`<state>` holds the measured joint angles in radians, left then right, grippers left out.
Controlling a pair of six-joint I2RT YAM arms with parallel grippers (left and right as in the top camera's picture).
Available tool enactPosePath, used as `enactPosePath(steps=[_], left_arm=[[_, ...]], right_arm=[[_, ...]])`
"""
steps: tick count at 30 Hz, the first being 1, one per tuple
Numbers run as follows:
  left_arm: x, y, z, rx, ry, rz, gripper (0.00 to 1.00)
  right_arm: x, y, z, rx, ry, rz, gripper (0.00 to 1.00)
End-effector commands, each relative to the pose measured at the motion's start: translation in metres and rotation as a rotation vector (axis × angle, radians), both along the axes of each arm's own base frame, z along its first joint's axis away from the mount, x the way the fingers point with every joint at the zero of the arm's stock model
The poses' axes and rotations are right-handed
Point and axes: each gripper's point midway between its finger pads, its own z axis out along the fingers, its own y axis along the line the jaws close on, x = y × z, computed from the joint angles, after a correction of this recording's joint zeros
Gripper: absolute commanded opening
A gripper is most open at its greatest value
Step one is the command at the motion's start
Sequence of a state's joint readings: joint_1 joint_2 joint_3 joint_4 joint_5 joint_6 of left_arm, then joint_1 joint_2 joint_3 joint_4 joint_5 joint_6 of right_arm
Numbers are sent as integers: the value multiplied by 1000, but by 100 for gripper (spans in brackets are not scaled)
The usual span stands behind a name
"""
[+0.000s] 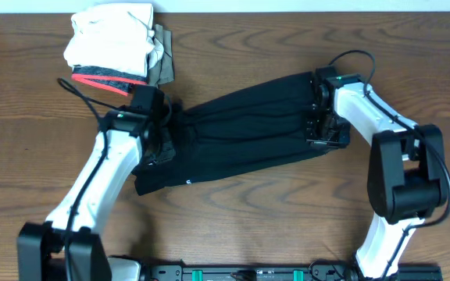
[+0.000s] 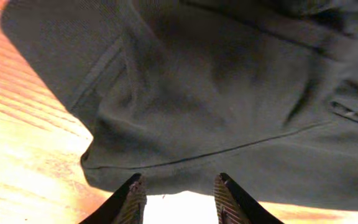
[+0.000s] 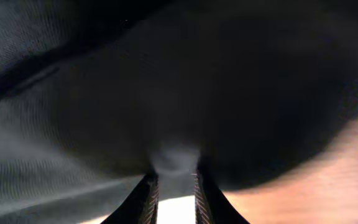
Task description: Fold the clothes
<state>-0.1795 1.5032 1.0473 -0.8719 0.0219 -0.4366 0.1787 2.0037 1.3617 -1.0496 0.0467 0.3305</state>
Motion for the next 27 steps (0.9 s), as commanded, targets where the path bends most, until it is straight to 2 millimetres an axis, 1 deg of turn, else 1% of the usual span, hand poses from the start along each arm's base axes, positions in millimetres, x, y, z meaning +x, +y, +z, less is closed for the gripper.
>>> enactPosePath(steps=[1,2,3,4,5,6,7,10,12,18,20,22,26,27], left_arm=[[-2,2,1,5,-5,0,43],[-2,1,1,-1,-4,3,45],[0,-2,0,-18,-4,3,47],[1,-6,-1,-40,-6,-1,49],[3,-11,-2,-67,-10,-5,49],[6,-16,-3,-93,-13,-10,50],[9,-20,-4,-117,-17,-14,50],[14,-28,-13,-157,-7,-21,50],[13,-28,-22,-152,22,-13,50],[7,-27,-49,-135,117,-5,50],[5,-27,-58,-130,145,-3,50],[4,-26,-65,-123,165,-2,50],[2,-25,-73,-119,188,1,50],[2,-25,-74,-118,191,1,50]], right_arm=[[14,-6,35,-18,-120,-37,21],[16,1,41,23,-136,-2,22],[17,14,46,88,-151,70,25],[18,28,51,155,-163,149,31],[17,44,56,230,-178,233,41],[18,55,59,276,-191,282,52],[19,63,61,299,-206,305,57],[25,74,59,300,-232,312,60],[28,75,56,284,-239,295,60],[36,58,50,187,-251,246,59],[37,49,49,143,-254,242,60],[38,42,47,108,-254,237,63],[40,34,42,100,-264,221,64],[41,31,40,89,-271,216,69]])
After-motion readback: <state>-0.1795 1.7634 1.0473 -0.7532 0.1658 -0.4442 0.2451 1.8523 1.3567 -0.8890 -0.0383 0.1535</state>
